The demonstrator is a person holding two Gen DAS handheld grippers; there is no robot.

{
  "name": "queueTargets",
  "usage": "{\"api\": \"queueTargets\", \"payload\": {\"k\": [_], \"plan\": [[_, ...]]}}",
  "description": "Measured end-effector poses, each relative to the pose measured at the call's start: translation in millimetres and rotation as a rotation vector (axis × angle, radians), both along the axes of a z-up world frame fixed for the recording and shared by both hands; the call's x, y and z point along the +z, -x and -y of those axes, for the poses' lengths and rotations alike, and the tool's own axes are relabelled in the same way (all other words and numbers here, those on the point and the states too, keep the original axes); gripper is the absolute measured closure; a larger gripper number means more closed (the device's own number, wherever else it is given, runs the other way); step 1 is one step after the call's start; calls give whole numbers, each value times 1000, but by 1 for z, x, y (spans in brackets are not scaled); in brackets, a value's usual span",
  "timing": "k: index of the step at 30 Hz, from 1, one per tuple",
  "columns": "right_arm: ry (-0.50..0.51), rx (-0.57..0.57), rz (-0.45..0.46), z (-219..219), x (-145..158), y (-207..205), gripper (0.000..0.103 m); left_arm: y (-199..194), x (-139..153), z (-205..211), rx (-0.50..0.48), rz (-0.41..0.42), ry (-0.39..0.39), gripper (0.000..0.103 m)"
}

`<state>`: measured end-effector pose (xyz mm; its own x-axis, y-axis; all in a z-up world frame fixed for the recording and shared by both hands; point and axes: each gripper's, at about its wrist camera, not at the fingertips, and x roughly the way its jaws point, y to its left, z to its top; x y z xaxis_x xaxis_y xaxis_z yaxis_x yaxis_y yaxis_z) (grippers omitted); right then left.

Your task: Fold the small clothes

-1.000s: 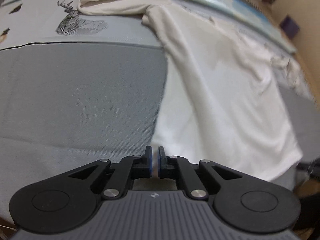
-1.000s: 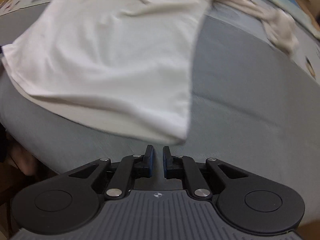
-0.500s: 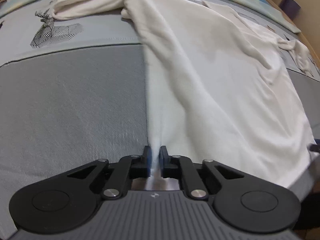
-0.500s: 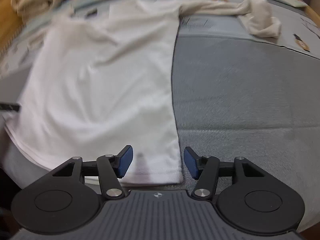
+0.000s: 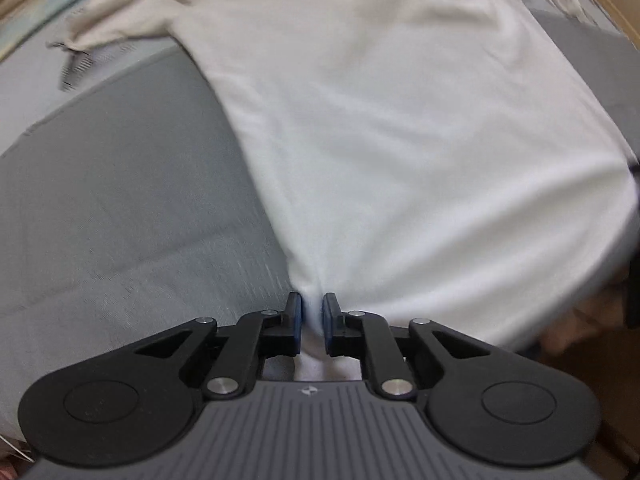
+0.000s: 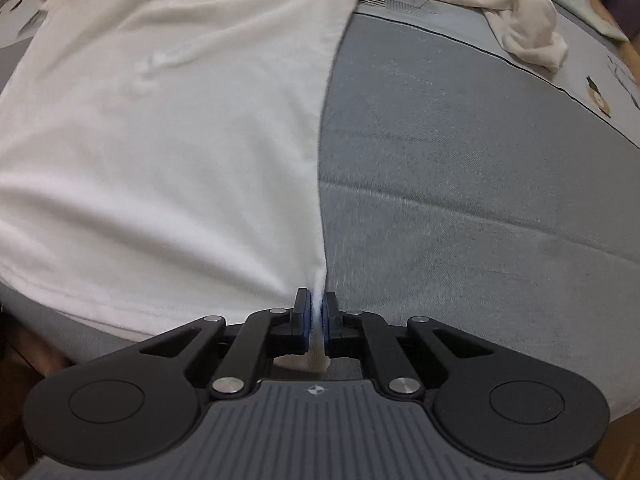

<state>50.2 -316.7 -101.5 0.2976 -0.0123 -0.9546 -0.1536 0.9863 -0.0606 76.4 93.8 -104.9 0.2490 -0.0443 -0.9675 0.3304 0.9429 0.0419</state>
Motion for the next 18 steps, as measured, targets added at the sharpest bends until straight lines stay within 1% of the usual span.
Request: {"api": "queueTargets", "payload": {"k": [1,3,4,6,8,10,12,14,15,18], "plan": [[-28,-11,-3,3,3,0,96,-5,7,-1,29,43,-6,84],[-83,-57,26,11,13,-1,95,-12,23,0,66,142,-8,80],[-107,-87,66,17,22,-2,92,-16,30,2,81,183,13,80],[-153,-147,163,31,43,-6,81,-22,38,9,92,223,84,80],[-230,-220,261,50,63,-12,79,-26,40,23,72,241,122,80],[-314,-297,345,71,78,-22,79,-28,39,44,22,267,122,80],[-332,-368,431,88,91,-35,79,-30,34,66,-27,283,126,80],[-339,-443,510,105,98,-48,79,-38,24,86,-56,277,118,80],[-351,-482,543,115,100,-56,79,-35,21,95,-70,270,104,80],[-405,-585,601,148,100,-79,79,-39,13,113,-103,250,62,80]]}}
